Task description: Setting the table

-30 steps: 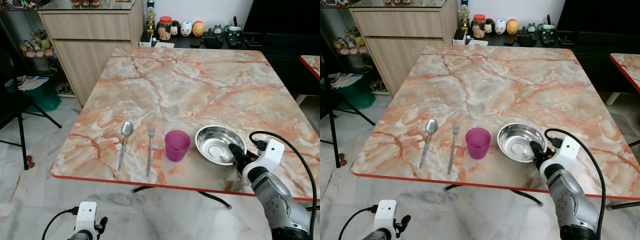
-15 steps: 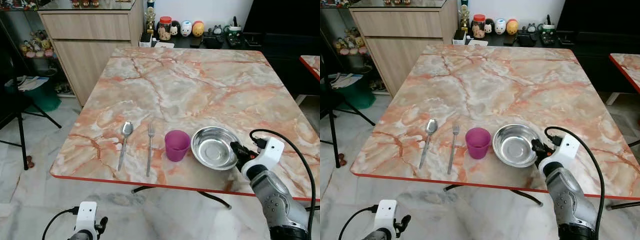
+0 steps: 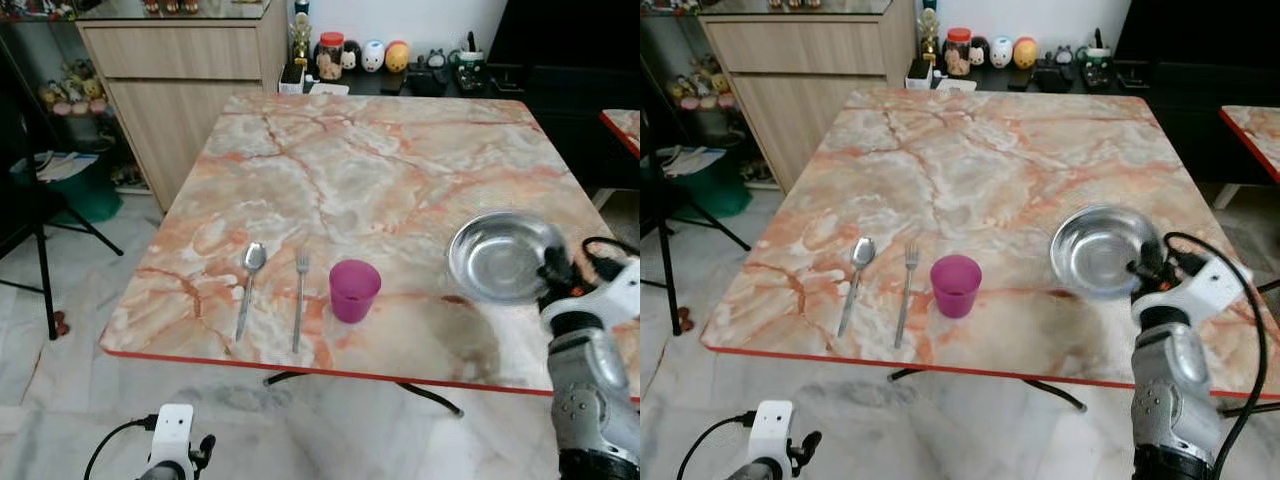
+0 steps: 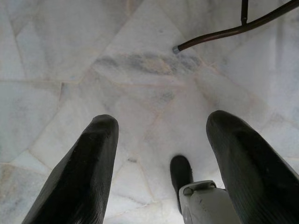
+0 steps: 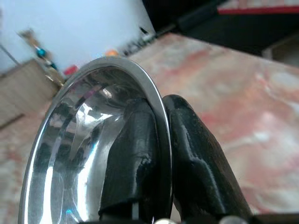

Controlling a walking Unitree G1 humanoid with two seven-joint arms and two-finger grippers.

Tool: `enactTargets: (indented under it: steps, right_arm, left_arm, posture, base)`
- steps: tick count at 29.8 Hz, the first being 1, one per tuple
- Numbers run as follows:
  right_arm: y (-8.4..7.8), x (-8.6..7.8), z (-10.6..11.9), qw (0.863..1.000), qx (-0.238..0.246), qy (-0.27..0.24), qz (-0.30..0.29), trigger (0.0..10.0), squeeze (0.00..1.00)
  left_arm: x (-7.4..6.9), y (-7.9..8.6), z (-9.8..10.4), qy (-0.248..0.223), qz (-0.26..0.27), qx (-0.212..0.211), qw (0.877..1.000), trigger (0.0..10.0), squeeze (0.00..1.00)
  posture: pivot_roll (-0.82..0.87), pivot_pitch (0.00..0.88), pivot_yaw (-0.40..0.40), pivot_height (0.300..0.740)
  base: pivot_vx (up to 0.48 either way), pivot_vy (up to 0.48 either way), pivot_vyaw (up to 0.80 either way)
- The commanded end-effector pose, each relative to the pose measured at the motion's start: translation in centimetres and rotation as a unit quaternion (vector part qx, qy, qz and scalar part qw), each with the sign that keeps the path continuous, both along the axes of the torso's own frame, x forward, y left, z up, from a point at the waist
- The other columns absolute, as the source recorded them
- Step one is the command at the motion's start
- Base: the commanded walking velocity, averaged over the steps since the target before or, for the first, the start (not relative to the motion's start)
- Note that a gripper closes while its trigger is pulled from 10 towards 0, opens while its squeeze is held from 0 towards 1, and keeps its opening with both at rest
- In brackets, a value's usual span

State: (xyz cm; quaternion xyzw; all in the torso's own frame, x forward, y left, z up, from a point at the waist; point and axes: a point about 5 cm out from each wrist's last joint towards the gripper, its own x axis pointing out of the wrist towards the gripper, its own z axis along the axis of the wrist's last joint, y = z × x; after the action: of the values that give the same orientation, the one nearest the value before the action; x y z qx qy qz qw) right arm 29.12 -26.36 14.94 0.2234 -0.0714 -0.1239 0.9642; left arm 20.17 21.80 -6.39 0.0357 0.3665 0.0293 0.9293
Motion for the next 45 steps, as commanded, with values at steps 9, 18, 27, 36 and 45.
enactTargets:
  steps: [9, 18, 27, 36, 45]
  right_arm:
    - [1.2, -0.2, 4.4, 0.989, 0.022, -0.146, 0.022, 10.0, 0.00]
    - [1.3, -0.5, 4.6, 0.985, 0.032, -0.169, 0.023, 10.0, 0.00]
    - [1.6, -0.5, 4.3, 0.985, 0.031, -0.165, 0.026, 10.0, 0.00]
    - [1.8, -0.5, 4.0, 0.987, 0.023, -0.154, 0.030, 10.0, 0.00]
    - [1.4, -0.3, 4.1, 0.987, 0.037, -0.153, 0.023, 10.0, 0.00]
  left_arm:
    - [-1.4, 0.1, -0.7, 0.025, -0.004, 0.010, 1.000, 10.0, 0.00]
    - [-1.6, 0.4, -0.9, 0.034, -0.009, 0.023, 0.999, 10.0, 0.00]
    - [-1.7, 0.5, -0.9, 0.037, -0.010, 0.025, 0.999, 10.0, 0.00]
    - [-1.6, 0.4, -0.9, 0.035, -0.011, 0.024, 0.999, 10.0, 0.00]
    - [-1.5, 0.4, -0.8, 0.033, -0.009, 0.022, 0.999, 10.0, 0.00]
  posture:
    - [0.00, 0.048, -0.007, 0.740]
    - [0.00, 0.027, -0.001, 0.740]
    - [0.00, 0.019, -0.001, 0.740]
    - [0.00, 0.028, -0.002, 0.740]
    - [0.01, 0.040, -0.005, 0.740]
  base:
    - [0.000, 0.000, 0.00]
    - [0.000, -0.427, 0.00]
    - [0.000, -0.480, 0.00]
    - [0.000, -0.480, 0.00]
    - [0.000, -0.480, 0.00]
